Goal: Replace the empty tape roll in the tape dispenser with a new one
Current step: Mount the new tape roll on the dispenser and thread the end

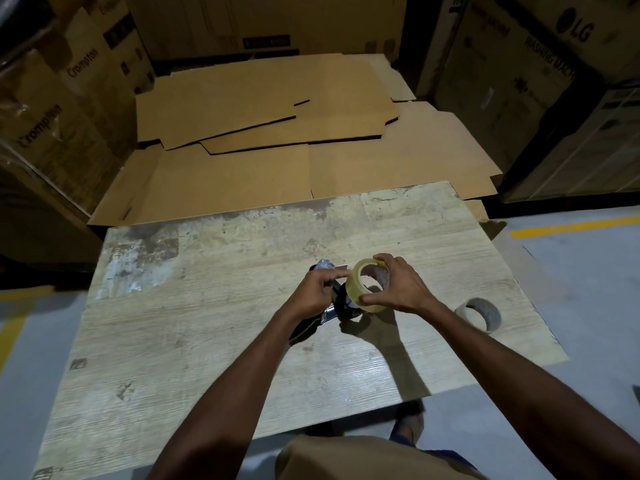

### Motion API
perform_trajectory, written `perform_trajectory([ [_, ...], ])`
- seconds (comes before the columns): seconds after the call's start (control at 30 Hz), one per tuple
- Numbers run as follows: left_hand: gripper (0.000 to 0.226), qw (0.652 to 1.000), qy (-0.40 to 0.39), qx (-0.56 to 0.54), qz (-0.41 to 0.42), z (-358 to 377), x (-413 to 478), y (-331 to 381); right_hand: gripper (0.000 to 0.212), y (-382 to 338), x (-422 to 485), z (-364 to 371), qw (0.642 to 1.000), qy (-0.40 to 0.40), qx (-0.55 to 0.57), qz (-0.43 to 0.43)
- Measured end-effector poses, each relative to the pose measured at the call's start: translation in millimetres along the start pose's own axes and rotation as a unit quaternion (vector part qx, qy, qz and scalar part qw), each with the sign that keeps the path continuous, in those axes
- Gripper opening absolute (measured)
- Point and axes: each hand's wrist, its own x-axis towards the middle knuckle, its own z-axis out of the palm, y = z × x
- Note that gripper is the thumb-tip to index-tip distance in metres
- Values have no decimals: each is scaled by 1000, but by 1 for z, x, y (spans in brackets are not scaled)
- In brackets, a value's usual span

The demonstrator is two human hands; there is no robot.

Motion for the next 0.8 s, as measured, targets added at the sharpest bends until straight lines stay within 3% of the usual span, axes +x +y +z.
perform_trajectory([
  [0.1, 64, 1000, 27, -2, 6, -1, -1, 8, 114, 1, 0, -1, 1000, 10, 10, 10],
  [0.23, 50, 986, 164, 31, -19, -11, -5, 3, 117, 2, 1, -2, 1000, -2, 1, 9],
  [0.33, 39, 973, 221, 49, -48, -19, -11, -21, 118, 3, 1, 0, 1000, -10, -8, 8],
  [0.53, 19, 969, 227, 45, -91, -12, -24, -43, 118, -5, 4, 11, 999, -30, -22, -8],
  [0.8, 27, 967, 217, 30, -132, -1, -30, -37, 122, -9, 9, 21, 998, -31, -42, -18],
])
